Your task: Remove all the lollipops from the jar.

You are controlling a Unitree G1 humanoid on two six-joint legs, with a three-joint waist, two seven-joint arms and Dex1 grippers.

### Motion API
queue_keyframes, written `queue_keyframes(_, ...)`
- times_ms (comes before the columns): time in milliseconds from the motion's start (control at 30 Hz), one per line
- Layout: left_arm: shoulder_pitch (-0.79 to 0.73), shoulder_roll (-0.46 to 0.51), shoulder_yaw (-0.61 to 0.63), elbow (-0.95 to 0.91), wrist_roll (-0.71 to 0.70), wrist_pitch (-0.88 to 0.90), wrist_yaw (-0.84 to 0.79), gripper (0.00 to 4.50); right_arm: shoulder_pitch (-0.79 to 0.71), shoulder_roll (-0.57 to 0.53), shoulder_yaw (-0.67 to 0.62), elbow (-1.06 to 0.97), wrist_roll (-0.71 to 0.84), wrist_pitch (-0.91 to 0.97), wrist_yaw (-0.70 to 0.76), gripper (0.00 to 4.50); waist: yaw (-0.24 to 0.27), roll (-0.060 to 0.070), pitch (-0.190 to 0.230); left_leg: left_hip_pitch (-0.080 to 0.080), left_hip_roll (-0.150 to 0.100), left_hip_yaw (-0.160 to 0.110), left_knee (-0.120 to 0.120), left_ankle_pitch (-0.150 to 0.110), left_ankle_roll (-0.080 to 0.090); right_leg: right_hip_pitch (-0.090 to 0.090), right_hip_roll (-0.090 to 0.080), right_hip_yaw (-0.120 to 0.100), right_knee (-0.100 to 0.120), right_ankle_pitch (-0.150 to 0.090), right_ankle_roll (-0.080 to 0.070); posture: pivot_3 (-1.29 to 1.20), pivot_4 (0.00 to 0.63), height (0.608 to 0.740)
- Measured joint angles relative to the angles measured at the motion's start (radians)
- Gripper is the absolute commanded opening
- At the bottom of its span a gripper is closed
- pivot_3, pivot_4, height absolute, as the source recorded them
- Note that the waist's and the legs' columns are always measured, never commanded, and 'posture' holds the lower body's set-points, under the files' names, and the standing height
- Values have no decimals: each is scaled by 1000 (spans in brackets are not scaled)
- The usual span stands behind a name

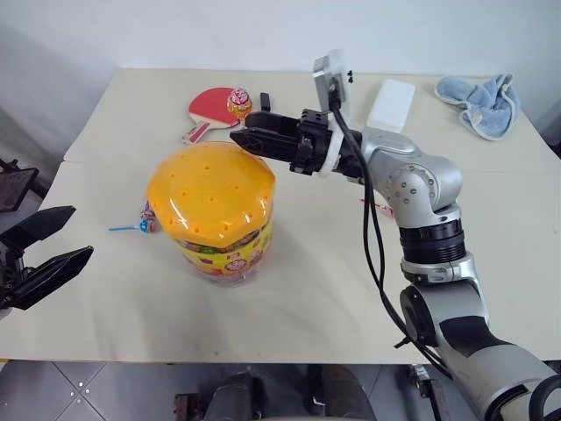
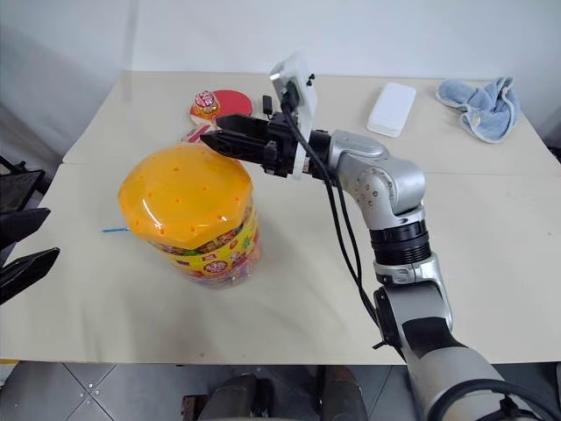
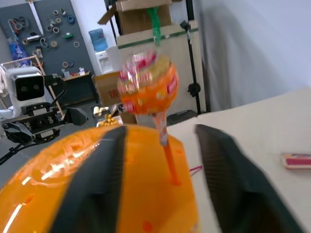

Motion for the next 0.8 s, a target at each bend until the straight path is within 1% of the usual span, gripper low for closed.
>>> queue_keyframes(100, 1, 0, 3, -8, 0, -2, 5, 4500, -1, 9, -1, 0, -9, -14, -1, 105, 1, 0, 0, 0, 0, 0, 0, 0, 0, 0, 0, 0, 0, 0, 0, 0, 150, 740)
queue_keyframes(133, 1, 0, 3, -11, 0, -2, 6, 4500, -1, 11, -6, 1, -13, -21, -3, 44, 1, 0, 0, 0, 0, 0, 0, 0, 0, 0, 0, 0, 0, 0, 0, 0, 150, 740)
queue_keyframes(267, -11, 0, 2, -17, -5, -7, 11, 4500, 0, 14, -32, 3, 4, -66, 41, 44, -1, 0, 0, 0, 0, 0, -1, 0, 0, -1, 0, 0, 0, 0, 0, 0, 150, 740)
queue_keyframes(400, -25, 0, -3, -17, -21, -7, 12, 4500, -19, -3, -157, 24, 101, -125, 105, 44, 1, 0, 0, 0, -1, 0, 0, 0, 0, 0, 0, 0, 0, 0, 0, 0, 150, 740)
queue_keyframes(467, -36, 10, -19, -18, -21, -7, 7, 4500, -46, -84, -194, 56, 104, -123, 106, 44, 7, 0, 0, 0, -1, 0, 0, 0, 1, 0, -1, 0, 0, 0, 0, 0, 150, 740)
queue_keyframes(533, -43, 25, -35, -21, -21, -7, -5, 4500, -55, -206, -216, 85, 84, -121, 113, 44, 11, 0, 0, 0, -2, -1, 0, 0, 1, 0, -2, 0, 0, 0, 0, 0, 150, 740)
queue_keyframes(600, -52, 54, -66, -38, -19, -7, -24, 4500, -23, -362, -197, 107, 11, -124, 145, 44, 11, -1, -1, 0, -2, -1, -1, -1, 1, 1, -3, 1, -2, 0, 0, 0, 150, 740)
queue_keyframes(667, -50, 90, -120, -78, -3, -13, -64, 4500, 83, -540, -150, 117, -83, -122, 189, 44, 13, -2, -1, 0, -1, -1, -2, -2, 2, 2, -4, 0, -4, 0, 0, 0, 150, 740)
queue_keyframes(733, -52, 104, -163, -94, 24, -24, -96, 4500, 196, -630, -144, 135, -140, -117, 199, 44, 9, 0, 0, -1, -1, 2, -3, -2, 2, 1, -2, -1, -8, 0, 0, 0, 150, 740)
queue_keyframes(800, -55, 126, -207, -102, 49, -34, -133, 4500, 382, -715, -155, 110, -186, -137, 213, 44, 9, 0, 0, 0, 2, 3, -4, -2, 1, 2, -1, -2, -9, 0, 1, 0, 150, 740)
